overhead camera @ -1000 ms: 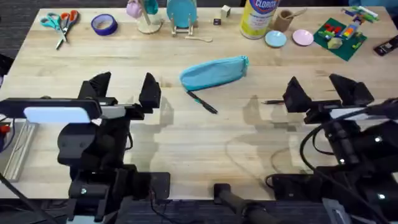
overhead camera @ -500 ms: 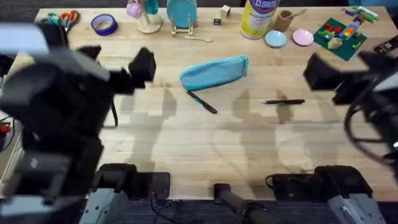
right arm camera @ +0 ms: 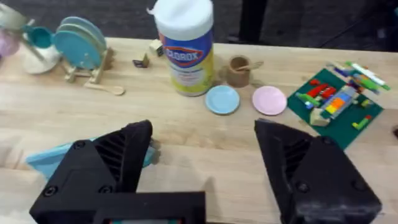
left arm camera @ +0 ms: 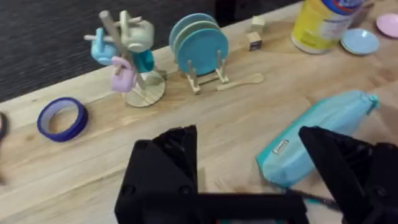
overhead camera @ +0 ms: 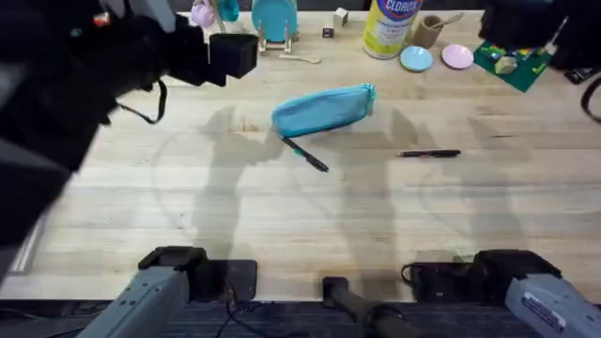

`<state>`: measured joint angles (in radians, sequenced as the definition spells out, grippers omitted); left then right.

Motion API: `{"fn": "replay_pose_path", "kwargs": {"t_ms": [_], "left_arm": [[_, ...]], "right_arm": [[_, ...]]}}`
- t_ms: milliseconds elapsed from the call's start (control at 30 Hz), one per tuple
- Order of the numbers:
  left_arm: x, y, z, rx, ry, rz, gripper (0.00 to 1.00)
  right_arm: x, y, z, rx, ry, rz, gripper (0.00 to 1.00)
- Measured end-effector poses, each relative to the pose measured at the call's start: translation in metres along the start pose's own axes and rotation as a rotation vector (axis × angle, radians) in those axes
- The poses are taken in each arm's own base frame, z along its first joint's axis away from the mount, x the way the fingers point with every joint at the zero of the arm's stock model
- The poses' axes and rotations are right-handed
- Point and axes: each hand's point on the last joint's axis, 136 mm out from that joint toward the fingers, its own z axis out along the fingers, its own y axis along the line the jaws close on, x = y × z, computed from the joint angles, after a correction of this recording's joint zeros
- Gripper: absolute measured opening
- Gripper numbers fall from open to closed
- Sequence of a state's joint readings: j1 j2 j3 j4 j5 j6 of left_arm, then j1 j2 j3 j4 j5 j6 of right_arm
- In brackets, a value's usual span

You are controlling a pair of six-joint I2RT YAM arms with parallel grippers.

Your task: Unzip the bag, pick up the pens from the table one at a time and place them inside, then zip the bag closed.

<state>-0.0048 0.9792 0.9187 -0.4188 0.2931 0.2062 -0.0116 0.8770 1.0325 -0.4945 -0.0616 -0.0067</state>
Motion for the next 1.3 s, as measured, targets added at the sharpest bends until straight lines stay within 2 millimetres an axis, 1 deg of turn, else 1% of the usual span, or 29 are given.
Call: {"fn": "replay_pose_path", "kwargs": {"t_ms": [167,267,333,400,567,700,800,1000,1167,1300], "left_arm": [[-0.004,-0.011,-0.002,0.089,0.075,0.104,0.991],[0.002,-0.017,-0.007,0.129,0.117,0.179,0.991],[0.011,-0.022,-0.011,0.158,0.154,0.233,0.991],[0.024,-0.029,-0.015,0.209,0.197,0.297,0.991],[0.054,-0.052,-0.024,0.389,0.253,0.516,0.990],[0.059,-0.058,-0.021,0.454,0.234,0.634,0.992],[0.063,-0.059,-0.015,0.486,0.238,0.666,0.993],[0.075,-0.058,-0.004,0.527,0.270,0.675,0.993],[0.077,-0.059,-0.001,0.541,0.275,0.676,0.993],[0.077,-0.063,0.001,0.572,0.261,0.659,0.993]], "right_arm": [[-0.013,0.008,0.010,-0.052,0.030,0.004,0.996],[-0.012,0.012,0.014,-0.080,0.045,0.006,0.996],[-0.010,0.014,0.016,-0.092,0.053,0.008,0.996],[-0.011,0.015,0.016,-0.098,0.052,0.008,0.996],[-0.011,0.016,0.015,-0.105,0.051,0.008,0.996],[-0.011,0.017,0.015,-0.109,0.051,0.008,0.996],[-0.011,0.017,0.015,-0.112,0.051,0.008,0.996],[-0.011,0.017,0.015,-0.112,0.051,0.008,0.996],[-0.011,0.017,0.015,-0.112,0.051,0.008,0.996],[-0.011,0.018,0.015,-0.112,0.051,0.008,0.996]]}}
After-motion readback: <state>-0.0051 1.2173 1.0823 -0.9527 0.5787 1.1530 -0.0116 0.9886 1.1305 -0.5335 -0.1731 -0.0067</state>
